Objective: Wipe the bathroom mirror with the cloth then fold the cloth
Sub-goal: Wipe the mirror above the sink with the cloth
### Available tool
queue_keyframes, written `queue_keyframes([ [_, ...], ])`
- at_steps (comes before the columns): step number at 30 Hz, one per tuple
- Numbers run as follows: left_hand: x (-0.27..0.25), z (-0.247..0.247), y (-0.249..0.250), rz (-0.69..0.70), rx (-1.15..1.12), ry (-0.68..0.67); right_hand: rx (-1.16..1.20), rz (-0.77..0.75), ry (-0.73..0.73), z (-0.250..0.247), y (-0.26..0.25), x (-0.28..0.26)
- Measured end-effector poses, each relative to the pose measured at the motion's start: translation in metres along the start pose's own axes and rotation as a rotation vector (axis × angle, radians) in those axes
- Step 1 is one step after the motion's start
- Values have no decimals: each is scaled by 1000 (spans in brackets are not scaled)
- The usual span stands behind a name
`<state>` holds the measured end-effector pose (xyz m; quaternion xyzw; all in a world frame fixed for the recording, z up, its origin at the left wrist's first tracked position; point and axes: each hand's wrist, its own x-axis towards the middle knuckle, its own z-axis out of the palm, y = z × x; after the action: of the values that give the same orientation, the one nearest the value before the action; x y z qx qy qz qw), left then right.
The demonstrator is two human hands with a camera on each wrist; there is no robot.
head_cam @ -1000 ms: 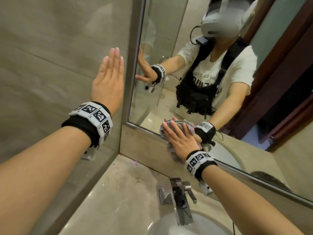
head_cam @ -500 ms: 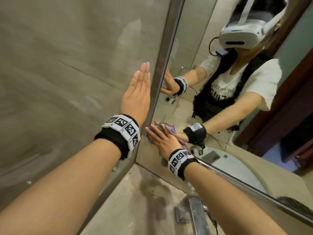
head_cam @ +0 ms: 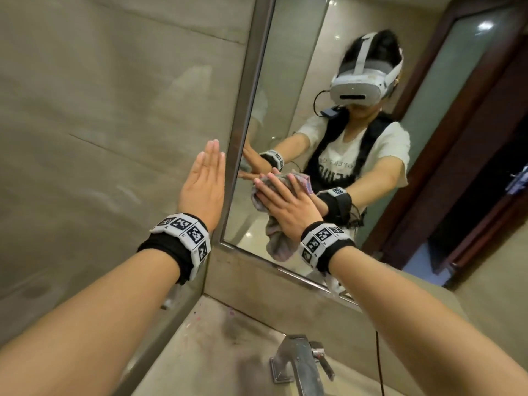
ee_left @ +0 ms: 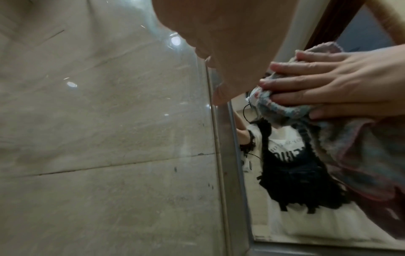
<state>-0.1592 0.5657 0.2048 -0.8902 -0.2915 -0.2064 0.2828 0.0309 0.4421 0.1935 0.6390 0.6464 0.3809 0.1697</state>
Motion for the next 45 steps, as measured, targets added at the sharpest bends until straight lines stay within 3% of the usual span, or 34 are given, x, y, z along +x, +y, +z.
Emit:
queue_keyframes([
  [3,-1,-6,2,-37,-135,-32,4,69,-40,-19,17,-21],
  [12,-2,-43,-8,-55,-294,-73,-133,552,-110,-103,64,-40],
  [14,12,-62,-16,-65,-284,-41,-99,668,-183,-129,79,-30],
  [17,37,-93,-27,-86,-309,47,-108,768,-142,-168,109,-10],
  [25,90,-157,-62,-184,-363,140,-53,826,-82,-240,179,53],
  [30,108,-176,-74,-224,-392,105,0,822,-67,-262,199,85],
  [36,114,-168,-69,-226,-315,106,-132,555,-208,-254,184,117],
  [38,114,-165,-68,-222,-287,113,-151,535,-203,-257,187,118],
  [40,115,-163,-68,-217,-259,118,-112,639,-138,-265,196,109],
  [43,114,-159,-68,-216,-212,119,36,967,70,-275,218,86],
  [45,113,-159,-68,-216,-200,111,29,1038,135,-274,224,72],
])
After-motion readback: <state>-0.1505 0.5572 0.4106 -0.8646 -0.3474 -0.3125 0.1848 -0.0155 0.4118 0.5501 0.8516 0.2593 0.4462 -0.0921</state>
